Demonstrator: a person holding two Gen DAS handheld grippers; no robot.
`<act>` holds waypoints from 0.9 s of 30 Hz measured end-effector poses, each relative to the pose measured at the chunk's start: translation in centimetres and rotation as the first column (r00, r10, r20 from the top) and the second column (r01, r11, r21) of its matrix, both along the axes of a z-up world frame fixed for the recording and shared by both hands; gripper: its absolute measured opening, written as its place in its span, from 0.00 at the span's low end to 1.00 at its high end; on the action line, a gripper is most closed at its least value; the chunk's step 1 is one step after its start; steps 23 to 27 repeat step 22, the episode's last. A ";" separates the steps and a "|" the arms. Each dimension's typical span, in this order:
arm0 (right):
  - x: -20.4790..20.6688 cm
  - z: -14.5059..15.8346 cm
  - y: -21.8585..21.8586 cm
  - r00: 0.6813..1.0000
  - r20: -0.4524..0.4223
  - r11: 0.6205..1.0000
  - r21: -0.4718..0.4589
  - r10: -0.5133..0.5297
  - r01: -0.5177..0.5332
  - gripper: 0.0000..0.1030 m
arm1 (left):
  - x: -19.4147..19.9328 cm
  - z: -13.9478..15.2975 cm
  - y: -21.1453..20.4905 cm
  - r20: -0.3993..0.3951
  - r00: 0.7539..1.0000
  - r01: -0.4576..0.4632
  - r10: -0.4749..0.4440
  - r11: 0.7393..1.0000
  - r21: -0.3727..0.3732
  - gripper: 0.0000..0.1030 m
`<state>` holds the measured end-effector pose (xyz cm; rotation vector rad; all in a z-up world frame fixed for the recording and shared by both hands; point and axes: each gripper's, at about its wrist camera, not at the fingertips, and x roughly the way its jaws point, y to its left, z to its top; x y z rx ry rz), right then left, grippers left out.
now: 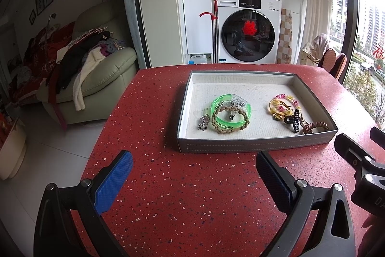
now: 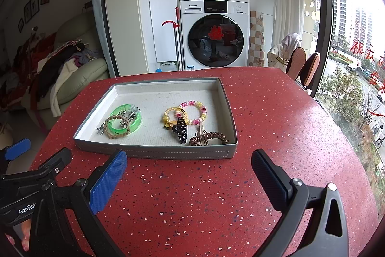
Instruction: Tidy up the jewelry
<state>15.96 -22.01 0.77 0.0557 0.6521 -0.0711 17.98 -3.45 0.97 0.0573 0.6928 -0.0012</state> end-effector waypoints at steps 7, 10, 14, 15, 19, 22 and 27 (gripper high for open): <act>0.0 0.1 0.2 1.000 0.000 1.000 0.004 0.000 0.000 1.00 | 0.0 -0.4 -0.1 -0.007 1.000 0.003 -0.003 1.000 -0.016 1.00; 0.0 0.1 0.1 1.000 0.000 1.000 0.002 0.001 -0.001 1.00 | 0.0 -0.4 -0.3 -0.004 1.000 0.006 -0.006 1.000 -0.012 1.00; 0.0 0.1 0.1 1.000 0.000 1.000 0.002 0.000 0.000 1.00 | -0.1 -0.3 -0.4 -0.001 1.000 0.012 -0.012 1.000 -0.010 1.00; 0.0 0.1 0.1 1.000 0.000 1.000 0.002 0.000 0.000 1.00 | -0.1 -0.3 -0.5 0.000 1.000 0.012 -0.012 1.000 -0.009 1.00; 0.0 0.1 0.1 1.000 -0.001 1.000 0.002 0.001 -0.001 1.00 | -0.1 -0.2 -0.4 -0.002 1.000 0.012 -0.012 1.000 -0.011 1.00; 0.0 0.1 0.1 1.000 0.000 1.000 0.003 0.001 -0.001 1.00 | -0.2 -0.3 -0.5 -0.005 1.000 0.010 -0.010 1.000 -0.013 1.00; 0.0 0.1 0.1 1.000 0.000 1.000 0.003 0.001 -0.001 1.00 | -0.2 -0.3 -0.5 -0.005 1.000 0.010 -0.010 1.000 -0.013 1.00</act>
